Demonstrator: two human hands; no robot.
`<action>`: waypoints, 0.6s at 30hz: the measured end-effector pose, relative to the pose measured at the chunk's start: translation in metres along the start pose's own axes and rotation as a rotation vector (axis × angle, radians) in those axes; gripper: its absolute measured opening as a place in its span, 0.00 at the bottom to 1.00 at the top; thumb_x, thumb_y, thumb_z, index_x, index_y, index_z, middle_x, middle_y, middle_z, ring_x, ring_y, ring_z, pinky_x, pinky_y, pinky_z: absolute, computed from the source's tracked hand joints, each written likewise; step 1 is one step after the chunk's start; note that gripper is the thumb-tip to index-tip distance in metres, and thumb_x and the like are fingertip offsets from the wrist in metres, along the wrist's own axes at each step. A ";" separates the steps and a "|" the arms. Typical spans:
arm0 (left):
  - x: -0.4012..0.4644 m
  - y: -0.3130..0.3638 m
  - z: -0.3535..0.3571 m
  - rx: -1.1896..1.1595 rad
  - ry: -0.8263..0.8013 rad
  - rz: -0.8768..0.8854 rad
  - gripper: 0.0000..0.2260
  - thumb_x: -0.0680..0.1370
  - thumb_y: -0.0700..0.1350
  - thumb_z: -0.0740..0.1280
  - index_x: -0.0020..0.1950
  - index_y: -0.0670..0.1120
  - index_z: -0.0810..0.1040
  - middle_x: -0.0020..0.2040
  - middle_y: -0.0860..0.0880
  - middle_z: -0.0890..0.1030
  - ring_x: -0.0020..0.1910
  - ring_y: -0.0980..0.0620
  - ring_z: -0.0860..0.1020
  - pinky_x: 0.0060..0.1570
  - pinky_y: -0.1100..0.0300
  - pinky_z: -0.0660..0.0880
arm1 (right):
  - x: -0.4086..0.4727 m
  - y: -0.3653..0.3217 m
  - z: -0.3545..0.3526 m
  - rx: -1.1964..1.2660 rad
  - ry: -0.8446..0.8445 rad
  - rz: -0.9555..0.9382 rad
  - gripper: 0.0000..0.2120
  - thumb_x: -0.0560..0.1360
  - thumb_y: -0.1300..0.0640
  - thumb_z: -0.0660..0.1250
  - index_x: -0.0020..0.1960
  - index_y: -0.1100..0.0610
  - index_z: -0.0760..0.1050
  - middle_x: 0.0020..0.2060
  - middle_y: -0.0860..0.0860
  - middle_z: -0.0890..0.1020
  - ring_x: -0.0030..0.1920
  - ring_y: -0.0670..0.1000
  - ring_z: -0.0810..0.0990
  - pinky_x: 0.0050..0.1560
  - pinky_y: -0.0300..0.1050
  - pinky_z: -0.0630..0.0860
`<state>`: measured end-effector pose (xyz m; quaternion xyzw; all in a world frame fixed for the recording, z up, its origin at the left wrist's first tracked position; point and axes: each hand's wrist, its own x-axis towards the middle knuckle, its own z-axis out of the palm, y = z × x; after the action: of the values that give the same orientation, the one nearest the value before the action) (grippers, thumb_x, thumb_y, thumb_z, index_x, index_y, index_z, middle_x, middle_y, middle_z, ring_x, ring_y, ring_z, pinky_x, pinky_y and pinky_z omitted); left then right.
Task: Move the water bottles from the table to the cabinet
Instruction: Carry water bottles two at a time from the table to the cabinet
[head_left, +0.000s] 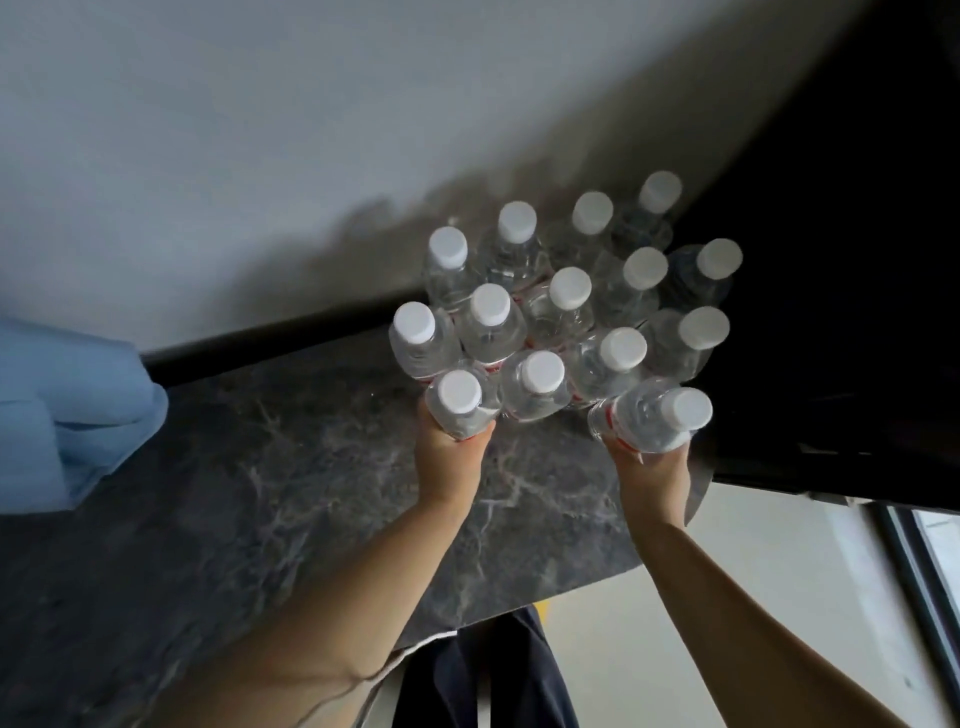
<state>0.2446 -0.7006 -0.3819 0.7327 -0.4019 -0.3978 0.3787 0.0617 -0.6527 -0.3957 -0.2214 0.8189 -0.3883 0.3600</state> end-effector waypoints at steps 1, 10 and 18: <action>0.001 -0.004 0.001 0.008 -0.011 0.018 0.26 0.67 0.37 0.78 0.62 0.34 0.73 0.57 0.39 0.80 0.59 0.44 0.78 0.60 0.58 0.74 | 0.001 0.002 0.001 -0.004 0.004 0.003 0.32 0.69 0.47 0.76 0.67 0.47 0.65 0.54 0.42 0.76 0.53 0.44 0.74 0.51 0.38 0.67; 0.009 -0.006 -0.013 0.003 -0.233 0.007 0.29 0.69 0.34 0.76 0.67 0.37 0.69 0.62 0.42 0.78 0.62 0.46 0.76 0.63 0.56 0.73 | 0.000 -0.006 -0.003 -0.056 -0.060 0.047 0.37 0.71 0.57 0.75 0.73 0.56 0.57 0.64 0.55 0.73 0.61 0.52 0.72 0.56 0.43 0.65; -0.006 0.028 -0.063 0.104 -0.343 -0.002 0.37 0.69 0.42 0.77 0.73 0.44 0.61 0.70 0.48 0.70 0.68 0.53 0.69 0.61 0.63 0.64 | -0.037 -0.047 -0.040 -0.015 -0.078 -0.014 0.45 0.70 0.59 0.77 0.77 0.58 0.52 0.71 0.58 0.70 0.70 0.55 0.70 0.69 0.55 0.69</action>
<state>0.2899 -0.6914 -0.3306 0.6731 -0.4799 -0.4962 0.2656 0.0587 -0.6378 -0.3248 -0.2447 0.8054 -0.3757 0.3876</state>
